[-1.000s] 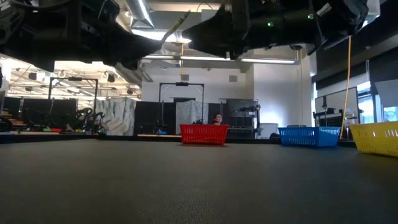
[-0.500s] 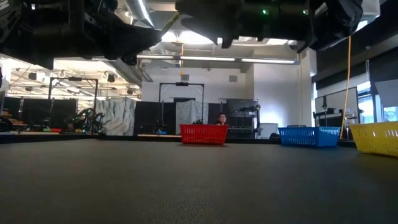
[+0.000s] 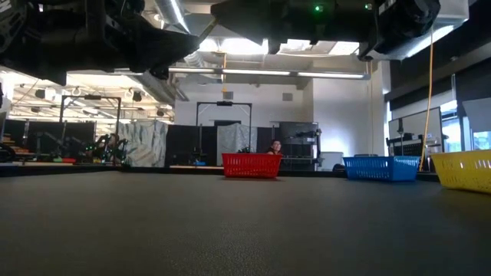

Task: Sort crayons
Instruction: Put the green crayon into the yellow bin, then put the black crayon into the blue bin

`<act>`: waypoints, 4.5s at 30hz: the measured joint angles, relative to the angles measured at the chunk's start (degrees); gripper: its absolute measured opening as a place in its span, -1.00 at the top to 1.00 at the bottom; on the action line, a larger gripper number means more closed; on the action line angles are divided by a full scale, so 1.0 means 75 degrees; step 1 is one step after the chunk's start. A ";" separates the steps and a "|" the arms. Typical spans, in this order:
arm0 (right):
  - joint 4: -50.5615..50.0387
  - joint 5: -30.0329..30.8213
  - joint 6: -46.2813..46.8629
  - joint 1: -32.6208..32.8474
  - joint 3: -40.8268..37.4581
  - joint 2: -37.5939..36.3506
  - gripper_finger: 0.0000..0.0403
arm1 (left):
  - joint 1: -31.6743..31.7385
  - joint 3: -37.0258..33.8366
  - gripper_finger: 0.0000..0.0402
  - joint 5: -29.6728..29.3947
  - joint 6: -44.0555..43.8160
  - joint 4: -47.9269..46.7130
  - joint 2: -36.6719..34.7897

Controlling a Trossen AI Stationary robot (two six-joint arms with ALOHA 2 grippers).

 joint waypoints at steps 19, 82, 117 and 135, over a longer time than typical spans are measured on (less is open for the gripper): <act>-0.0359 -0.0143 -0.0399 -0.0093 0.0082 0.0000 0.94 | 0.0006 0.0003 0.78 -0.0027 -0.0253 -0.0243 -0.0003; -1.6500 -0.1066 0.8228 -0.1486 -0.1206 -0.4963 0.81 | 0.0017 0.0003 0.35 -0.1985 -0.0246 -0.1946 -0.0149; -0.7273 0.0157 0.3716 0.0887 -0.0195 -0.2048 0.12 | -0.2199 0.0750 0.35 -0.2619 -0.1038 -0.4488 -0.0137; -0.5711 0.0226 0.3261 0.2125 0.1826 0.1236 0.12 | -0.5720 0.2289 0.35 -0.3649 -0.5539 -0.7567 0.0490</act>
